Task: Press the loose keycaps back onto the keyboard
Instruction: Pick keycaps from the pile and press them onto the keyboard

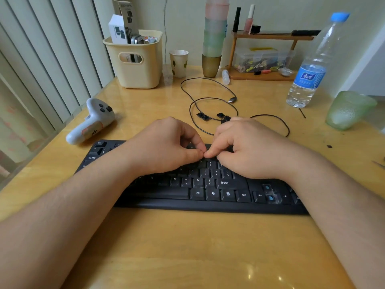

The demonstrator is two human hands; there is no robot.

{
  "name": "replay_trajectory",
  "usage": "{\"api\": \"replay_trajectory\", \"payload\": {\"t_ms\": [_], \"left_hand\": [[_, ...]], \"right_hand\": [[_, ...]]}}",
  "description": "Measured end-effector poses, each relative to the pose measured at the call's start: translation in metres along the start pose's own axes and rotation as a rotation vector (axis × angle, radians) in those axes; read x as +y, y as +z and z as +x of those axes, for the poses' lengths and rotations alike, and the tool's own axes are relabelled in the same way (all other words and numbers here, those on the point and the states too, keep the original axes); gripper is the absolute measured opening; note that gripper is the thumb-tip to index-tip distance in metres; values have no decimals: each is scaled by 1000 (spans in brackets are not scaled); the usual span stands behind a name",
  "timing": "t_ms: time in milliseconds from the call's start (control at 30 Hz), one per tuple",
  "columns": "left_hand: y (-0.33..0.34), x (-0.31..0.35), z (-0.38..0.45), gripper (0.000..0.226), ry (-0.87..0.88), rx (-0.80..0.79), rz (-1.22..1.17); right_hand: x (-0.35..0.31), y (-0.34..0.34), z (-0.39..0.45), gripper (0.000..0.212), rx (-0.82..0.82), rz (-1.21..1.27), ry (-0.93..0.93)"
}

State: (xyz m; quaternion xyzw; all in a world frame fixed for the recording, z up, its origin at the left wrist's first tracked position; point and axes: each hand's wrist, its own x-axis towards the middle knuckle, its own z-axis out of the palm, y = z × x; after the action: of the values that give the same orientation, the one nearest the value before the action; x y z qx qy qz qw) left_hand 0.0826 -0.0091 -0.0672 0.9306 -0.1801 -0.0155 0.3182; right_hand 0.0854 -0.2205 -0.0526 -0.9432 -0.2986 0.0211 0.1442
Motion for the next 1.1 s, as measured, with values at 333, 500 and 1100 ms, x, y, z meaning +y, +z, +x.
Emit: {"api": "replay_trajectory", "payload": {"t_ms": [333, 500, 1100], "left_hand": [[-5, -4, 1, 12, -24, 78, -29], [-4, -4, 1, 18, -6, 84, 45], [1, -4, 2, 17, 37, 83, 96]], "right_hand": [[-6, 6, -1, 11, 78, 24, 45], [-14, 6, 0, 20, 52, 29, 93], [-25, 12, 2, 5, 56, 96, 223]]}}
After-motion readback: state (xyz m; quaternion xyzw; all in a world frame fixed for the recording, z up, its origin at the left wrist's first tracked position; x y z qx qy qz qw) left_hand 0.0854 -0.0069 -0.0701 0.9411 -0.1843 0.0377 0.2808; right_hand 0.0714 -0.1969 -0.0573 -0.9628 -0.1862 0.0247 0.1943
